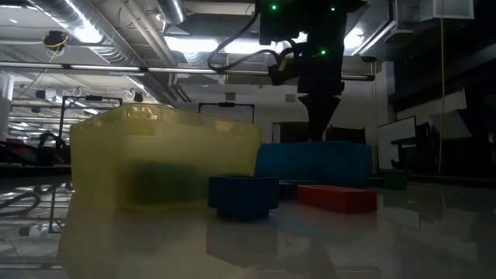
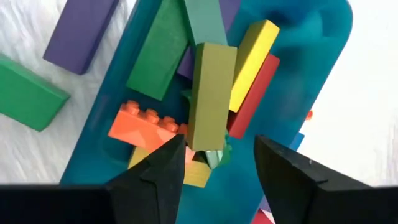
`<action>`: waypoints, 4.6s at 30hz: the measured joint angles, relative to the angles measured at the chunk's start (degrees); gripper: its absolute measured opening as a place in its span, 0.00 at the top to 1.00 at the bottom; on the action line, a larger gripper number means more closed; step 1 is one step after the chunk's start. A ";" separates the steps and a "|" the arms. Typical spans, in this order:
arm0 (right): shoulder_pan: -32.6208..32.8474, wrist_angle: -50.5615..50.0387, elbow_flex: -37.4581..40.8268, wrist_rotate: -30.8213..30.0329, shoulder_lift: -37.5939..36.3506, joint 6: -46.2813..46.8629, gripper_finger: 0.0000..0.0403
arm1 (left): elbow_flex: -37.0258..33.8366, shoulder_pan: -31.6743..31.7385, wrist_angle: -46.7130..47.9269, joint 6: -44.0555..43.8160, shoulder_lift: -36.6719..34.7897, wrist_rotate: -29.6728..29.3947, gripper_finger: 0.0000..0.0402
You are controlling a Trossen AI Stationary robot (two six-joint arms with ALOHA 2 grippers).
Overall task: Sort blocks by size
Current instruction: Put the large green game piece into the blue bin, then put the large green wooden block into the blue bin
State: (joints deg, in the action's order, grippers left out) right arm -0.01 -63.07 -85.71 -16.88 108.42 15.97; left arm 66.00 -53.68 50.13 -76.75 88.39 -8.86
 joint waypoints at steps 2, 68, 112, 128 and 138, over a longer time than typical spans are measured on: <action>-0.02 0.00 0.00 -0.05 0.00 -0.03 0.53 | -0.02 -2.07 0.02 0.66 2.34 0.00 0.61; 2.28 -6.44 -0.07 -9.68 -10.38 -4.53 0.53 | -6.60 0.67 -8.25 0.24 10.92 -1.62 0.82; 18.36 49.03 46.82 2.78 -38.05 -8.16 0.53 | -2.36 60.67 -62.18 51.41 14.76 -6.78 0.64; 18.30 70.36 47.21 9.43 -27.10 -23.23 0.53 | -2.40 60.01 -52.05 58.97 4.77 -6.51 0.61; 13.22 60.83 35.34 14.23 -14.11 -26.85 0.53 | -2.35 57.63 -39.90 57.18 -3.55 -6.53 0.65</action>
State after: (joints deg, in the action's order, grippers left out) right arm 13.21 -2.24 -50.37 -2.65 94.31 -10.87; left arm 63.64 3.94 10.23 -19.57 84.84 -15.39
